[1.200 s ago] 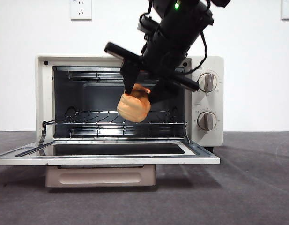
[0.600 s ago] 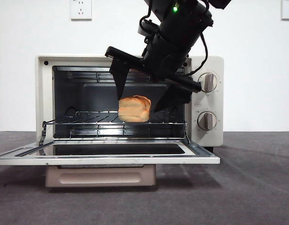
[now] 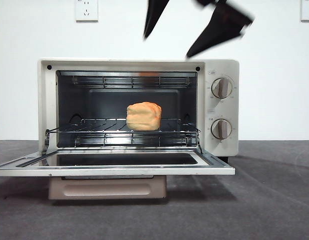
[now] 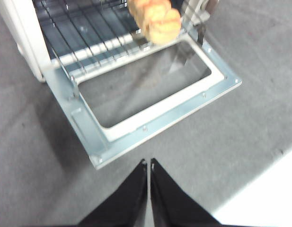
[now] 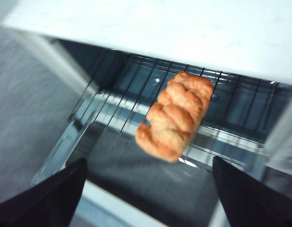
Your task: The left arm flap open the oven, the right arm pick bread and place it into oven, the left arm flap close the oven
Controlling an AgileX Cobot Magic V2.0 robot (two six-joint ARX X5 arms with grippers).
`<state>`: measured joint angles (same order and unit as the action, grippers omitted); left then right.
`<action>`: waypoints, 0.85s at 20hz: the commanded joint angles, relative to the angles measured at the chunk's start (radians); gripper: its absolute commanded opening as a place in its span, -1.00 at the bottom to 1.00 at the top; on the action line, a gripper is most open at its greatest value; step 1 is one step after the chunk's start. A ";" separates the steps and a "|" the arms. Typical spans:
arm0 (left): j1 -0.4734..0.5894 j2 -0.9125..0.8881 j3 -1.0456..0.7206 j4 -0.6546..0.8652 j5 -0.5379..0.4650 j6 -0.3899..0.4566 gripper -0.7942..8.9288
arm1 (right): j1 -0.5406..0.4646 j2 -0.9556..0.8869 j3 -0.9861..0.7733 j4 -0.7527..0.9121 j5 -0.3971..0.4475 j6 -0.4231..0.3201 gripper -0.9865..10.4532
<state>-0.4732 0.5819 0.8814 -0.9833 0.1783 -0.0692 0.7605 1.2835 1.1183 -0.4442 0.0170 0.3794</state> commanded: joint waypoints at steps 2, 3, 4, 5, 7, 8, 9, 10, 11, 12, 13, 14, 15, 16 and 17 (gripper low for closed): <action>-0.003 0.006 0.005 0.069 -0.002 -0.027 -0.81 | 0.008 -0.137 0.019 -0.154 0.015 -0.217 -0.09; -0.003 0.009 0.005 0.100 -0.002 -0.052 -0.81 | 0.004 -0.175 0.019 -0.222 0.030 -0.257 -0.09; -0.003 0.014 0.005 0.126 -0.002 -0.077 -0.81 | -0.003 -0.204 0.015 -0.269 0.036 -0.269 -0.09; -0.003 0.021 0.005 0.149 -0.002 -0.099 -0.81 | -0.012 -0.237 0.002 -0.304 0.033 -0.269 -0.09; -0.003 0.035 0.005 0.163 -0.002 -0.108 -0.81 | -0.014 -0.305 -0.057 -0.305 -0.014 -0.268 -0.09; -0.003 0.042 0.005 0.163 -0.002 -0.108 -0.81 | -0.014 -0.335 -0.098 -0.289 -0.042 -0.268 -0.09; -0.003 0.048 0.005 0.163 -0.003 -0.108 -0.81 | -0.014 -0.370 -0.153 -0.265 -0.064 -0.262 -0.09; -0.003 0.053 0.005 0.165 -0.002 -0.108 -0.81 | -0.014 -0.399 -0.201 -0.240 -0.083 -0.246 -0.09; -0.003 0.058 0.005 0.168 -0.003 -0.107 -0.81 | -0.014 -0.425 -0.241 -0.220 -0.103 -0.232 -0.09; -0.003 0.061 0.005 0.172 -0.003 -0.107 -0.81 | -0.014 -0.447 -0.270 -0.200 -0.122 -0.229 -0.09; -0.003 0.067 0.005 0.176 -0.002 -0.107 -0.81 | -0.014 -0.463 -0.288 -0.185 -0.138 -0.230 -0.09; -0.003 0.074 0.005 0.185 -0.003 -0.107 -0.81 | -0.014 -0.470 -0.290 -0.184 -0.148 -0.230 -0.09; -0.003 0.084 0.005 0.208 -0.002 -0.110 -0.81 | -0.014 -0.475 -0.289 -0.179 -0.148 -0.230 -0.09; -0.003 0.096 0.005 0.241 -0.002 -0.122 -0.81 | -0.014 -0.476 -0.289 -0.172 -0.148 -0.230 -0.09; -0.003 0.113 0.005 0.277 -0.002 -0.128 -0.81 | -0.014 -0.476 -0.289 -0.166 -0.148 -0.230 -0.09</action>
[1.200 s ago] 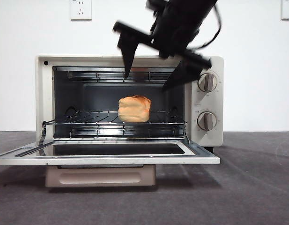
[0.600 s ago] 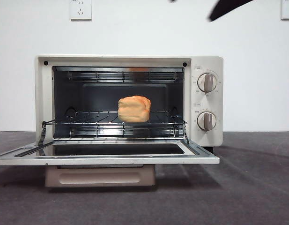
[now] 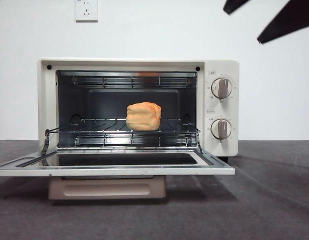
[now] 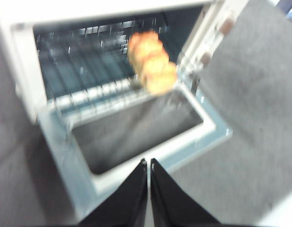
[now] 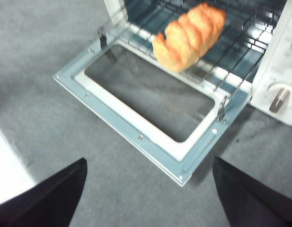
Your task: The left arm flap open the oven, the right arm pick bread and place it into oven, the left arm flap close the oven
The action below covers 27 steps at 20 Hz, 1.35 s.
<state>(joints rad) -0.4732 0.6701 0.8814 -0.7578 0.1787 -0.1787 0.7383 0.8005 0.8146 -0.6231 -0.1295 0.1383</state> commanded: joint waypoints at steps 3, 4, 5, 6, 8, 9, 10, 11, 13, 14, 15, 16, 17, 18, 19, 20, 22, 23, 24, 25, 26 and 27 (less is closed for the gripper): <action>0.005 0.097 -0.011 0.119 -0.002 -0.022 -0.81 | 0.008 0.007 0.014 0.018 -0.002 0.011 -0.09; 0.022 0.119 -0.021 0.146 -0.002 -0.026 -0.81 | 0.008 0.007 0.014 0.017 -0.002 0.011 -0.09; 0.047 0.136 -0.033 0.186 -0.002 -0.039 -0.81 | 0.008 0.007 0.014 0.016 -0.002 0.011 -0.09; 0.077 0.146 -0.045 0.227 0.018 -0.051 -0.81 | 0.008 0.007 0.014 0.016 -0.002 0.011 -0.09; 0.142 0.164 -0.063 0.272 0.087 -0.058 -0.81 | 0.008 0.007 0.014 0.016 -0.002 0.011 -0.09; 0.174 0.172 -0.072 0.276 0.106 -0.058 -0.81 | 0.008 0.007 0.014 0.016 -0.002 0.011 -0.09; 0.205 0.182 -0.079 0.275 0.121 -0.053 -0.81 | 0.008 0.007 0.014 0.016 -0.002 0.011 -0.09; 0.244 0.193 -0.088 0.275 0.148 -0.047 -0.81 | 0.008 0.007 0.014 0.016 -0.002 0.011 -0.09; 0.319 0.217 -0.106 0.281 0.240 -0.036 -0.81 | 0.008 0.007 0.014 0.016 -0.002 0.011 -0.09; 0.358 0.231 -0.116 0.287 0.286 -0.030 -0.81 | 0.008 0.007 0.014 0.016 -0.002 0.011 -0.09; 0.394 0.245 -0.126 0.291 0.320 -0.023 -0.81 | 0.008 0.007 0.014 0.016 -0.002 0.011 -0.09; 0.422 0.257 -0.134 0.296 0.344 -0.019 -0.81 | 0.008 0.007 0.014 0.016 -0.002 0.011 -0.09; 0.449 0.271 -0.144 0.303 0.369 -0.011 -0.81 | 0.008 0.007 0.014 0.016 -0.002 0.011 -0.09; 0.470 0.283 -0.153 0.306 0.381 -0.002 -0.81 | 0.008 0.007 0.014 0.016 -0.002 0.011 -0.09; 0.491 0.300 -0.159 0.305 0.387 0.011 -0.81 | 0.008 0.007 0.014 0.016 -0.002 0.011 -0.09; 0.509 0.319 -0.166 0.304 0.392 0.021 -0.81 | 0.008 0.007 0.014 0.016 -0.002 0.011 -0.09; 0.533 0.360 -0.173 0.304 0.410 0.040 -0.81 | 0.008 0.007 0.014 0.016 -0.002 0.011 -0.09; 0.540 0.381 -0.176 0.305 0.415 0.055 -0.81 | 0.008 0.007 0.014 0.016 -0.002 0.011 -0.09; 0.542 0.400 -0.178 0.306 0.415 0.063 -0.81 | 0.008 0.007 0.014 0.016 -0.002 0.011 -0.09; 0.544 0.422 -0.179 0.310 0.415 0.067 -0.81 | 0.008 0.007 0.014 0.016 -0.002 0.011 -0.09; 0.544 0.451 -0.182 0.314 0.416 0.075 -0.81 | 0.008 0.007 0.014 0.016 -0.001 0.011 -0.09; 0.545 0.481 -0.182 0.315 0.415 0.093 -0.81 | 0.008 0.007 0.014 0.016 -0.001 0.011 -0.09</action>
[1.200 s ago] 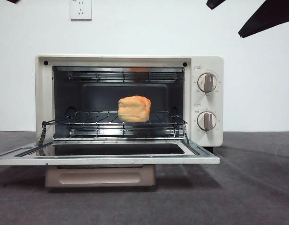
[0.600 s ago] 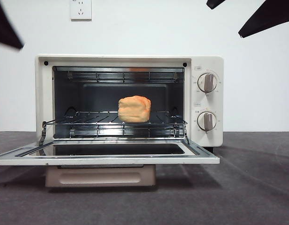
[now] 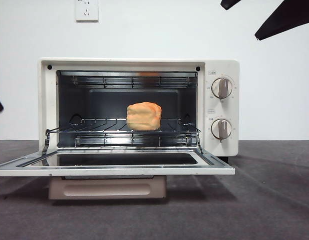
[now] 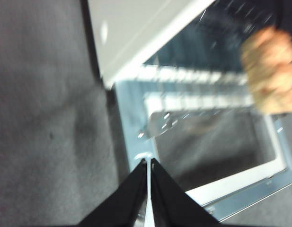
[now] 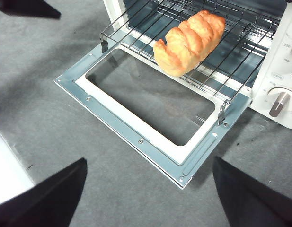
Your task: The left arm flap open the oven, the right arm pick bread and place it into oven, the left arm flap close the oven
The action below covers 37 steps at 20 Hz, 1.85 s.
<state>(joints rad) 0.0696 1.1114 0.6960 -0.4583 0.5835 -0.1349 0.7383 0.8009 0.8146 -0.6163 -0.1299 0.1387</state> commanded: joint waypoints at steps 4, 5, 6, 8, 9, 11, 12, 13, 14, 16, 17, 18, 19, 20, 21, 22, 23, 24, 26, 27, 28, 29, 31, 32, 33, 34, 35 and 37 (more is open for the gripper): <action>0.002 0.165 0.003 0.065 0.010 0.055 -0.81 | 0.008 0.007 0.014 0.009 -0.001 0.012 -0.09; 0.002 0.195 0.003 0.074 0.010 0.055 -0.81 | 0.008 0.007 0.014 0.009 -0.001 0.012 -0.09; 0.002 0.222 0.003 0.087 0.010 0.053 -0.81 | 0.008 0.007 0.014 0.009 -0.001 0.012 -0.09; 0.002 0.268 0.003 0.100 0.011 0.051 -0.81 | 0.008 0.008 0.014 0.009 -0.001 0.012 -0.09; 0.002 0.292 0.003 0.101 0.011 0.052 -0.81 | 0.008 0.008 0.014 0.010 -0.001 0.012 -0.09; 0.000 0.327 0.003 0.100 0.011 0.053 -0.81 | 0.008 0.008 0.014 0.010 0.000 0.012 -0.09; -0.005 0.337 0.003 0.100 0.011 0.053 -0.81 | 0.008 0.008 0.014 0.010 0.000 0.012 -0.09; -0.009 0.346 0.003 0.100 0.012 0.053 -0.81 | 0.008 0.008 0.014 0.010 0.000 0.012 -0.09; -0.015 0.354 0.003 0.099 0.012 0.053 -0.81 | 0.008 0.008 0.014 0.010 0.000 0.012 -0.09; -0.033 0.372 0.003 0.097 0.018 0.053 -0.81 | 0.008 0.008 0.014 0.010 0.000 0.011 -0.09; -0.041 0.381 0.003 0.092 0.018 0.057 -0.81 | 0.008 0.008 0.014 0.010 0.000 0.011 -0.09; -0.050 0.388 0.003 0.088 0.018 0.059 -0.81 | 0.008 0.008 0.014 0.010 0.000 0.011 -0.09; -0.059 0.391 0.003 0.085 0.018 0.063 -0.81 | 0.008 0.008 0.014 0.010 0.000 0.011 -0.09; -0.064 0.391 0.003 0.085 0.018 0.063 -0.81 | 0.008 0.008 0.014 0.010 0.000 0.011 -0.09; -0.069 0.391 0.003 0.084 0.018 0.063 -0.81 | 0.008 0.008 0.014 0.010 0.000 0.011 -0.09; -0.072 0.391 0.003 0.080 0.019 0.063 -0.81 | 0.008 0.008 0.014 0.010 0.000 0.011 -0.09; -0.076 0.391 0.003 0.072 0.019 0.063 -0.81 | 0.008 0.008 0.014 0.010 0.000 0.011 -0.09; -0.079 0.391 0.003 0.063 0.020 0.064 -0.81 | 0.008 0.008 0.014 0.010 0.000 0.011 -0.09; -0.084 0.391 0.003 0.047 0.050 0.067 -0.81 | 0.008 0.008 0.014 0.010 0.000 0.011 -0.09; -0.084 0.391 0.003 0.043 0.083 0.067 -0.81 | 0.008 0.008 0.014 0.010 0.000 0.011 -0.09; -0.084 0.391 0.003 0.038 0.110 0.066 -0.81 | 0.008 0.008 0.014 0.010 0.000 0.011 -0.09; -0.084 0.391 0.003 0.034 0.134 0.066 -0.81 | 0.008 0.008 0.014 0.010 0.000 0.011 -0.09; -0.084 0.391 0.003 0.034 0.176 0.064 -0.81 | 0.008 0.008 0.014 0.010 -0.001 0.011 -0.09; -0.084 0.391 0.003 0.037 0.201 0.064 -0.81 | 0.008 0.008 0.014 0.010 -0.001 0.011 -0.09; -0.083 0.391 0.003 0.042 0.218 0.063 -0.81 | 0.008 0.008 0.014 0.010 -0.001 0.011 -0.09; -0.082 0.391 0.003 0.048 0.232 0.063 -0.81 | 0.008 0.008 0.014 0.010 -0.001 0.011 -0.09; -0.079 0.391 0.003 0.056 0.247 0.056 -0.81 | 0.008 0.008 0.014 0.010 -0.001 0.011 -0.09; -0.068 0.391 0.004 0.090 0.293 0.031 -0.81 | 0.008 0.008 0.014 0.010 -0.001 0.013 -0.09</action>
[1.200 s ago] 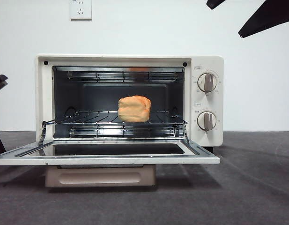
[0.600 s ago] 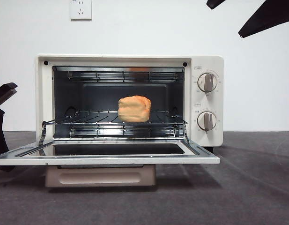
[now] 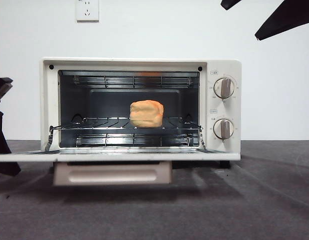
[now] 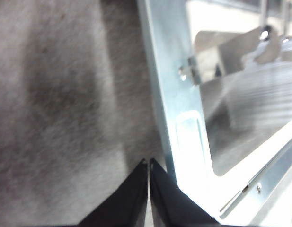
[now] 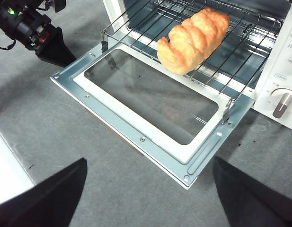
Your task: The left arm flap open the oven, the right arm pick bread and place it into oven, the left arm flap close the oven
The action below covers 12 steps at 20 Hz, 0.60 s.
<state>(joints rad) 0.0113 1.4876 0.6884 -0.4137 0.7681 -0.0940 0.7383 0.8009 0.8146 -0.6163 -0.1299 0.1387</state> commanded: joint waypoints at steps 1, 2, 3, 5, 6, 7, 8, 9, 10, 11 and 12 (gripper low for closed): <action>-0.001 0.014 0.013 0.060 0.130 -0.024 -0.81 | 0.008 0.008 0.014 0.010 -0.001 0.014 -0.09; 0.006 0.014 0.014 0.072 0.136 -0.032 -0.81 | 0.008 0.008 0.014 0.010 -0.001 0.016 -0.09; 0.017 0.011 0.016 0.075 0.139 -0.032 -0.81 | 0.008 0.008 0.014 0.010 -0.001 0.019 -0.09; 0.035 0.002 0.019 0.080 0.147 -0.035 -0.81 | 0.008 0.008 0.014 0.010 -0.001 0.019 -0.09; 0.045 -0.005 0.019 0.092 0.148 -0.045 -0.81 | 0.008 0.008 0.014 0.010 -0.001 0.019 -0.09; 0.055 -0.013 0.020 0.106 0.149 -0.055 -0.81 | 0.008 0.008 0.014 0.010 -0.001 0.019 -0.09; 0.064 -0.023 0.020 0.122 0.150 -0.058 -0.81 | 0.008 0.008 0.014 0.010 -0.001 0.021 -0.09; 0.073 -0.035 0.020 0.135 0.150 -0.064 -0.81 | 0.008 0.008 0.014 0.010 -0.001 0.023 -0.09; 0.081 -0.045 0.020 0.157 0.150 -0.085 -0.81 | 0.008 0.008 0.014 0.010 -0.001 0.027 -0.09; 0.087 -0.054 0.020 0.182 0.150 -0.106 -0.81 | 0.008 0.008 0.014 0.010 -0.001 0.030 -0.09; 0.090 -0.061 0.020 0.211 0.150 -0.126 -0.81 | 0.008 0.008 0.014 0.010 -0.001 0.031 -0.09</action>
<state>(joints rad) 0.1009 1.4273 0.6884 -0.2348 0.8894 -0.1947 0.7383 0.8009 0.8146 -0.6163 -0.1299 0.1577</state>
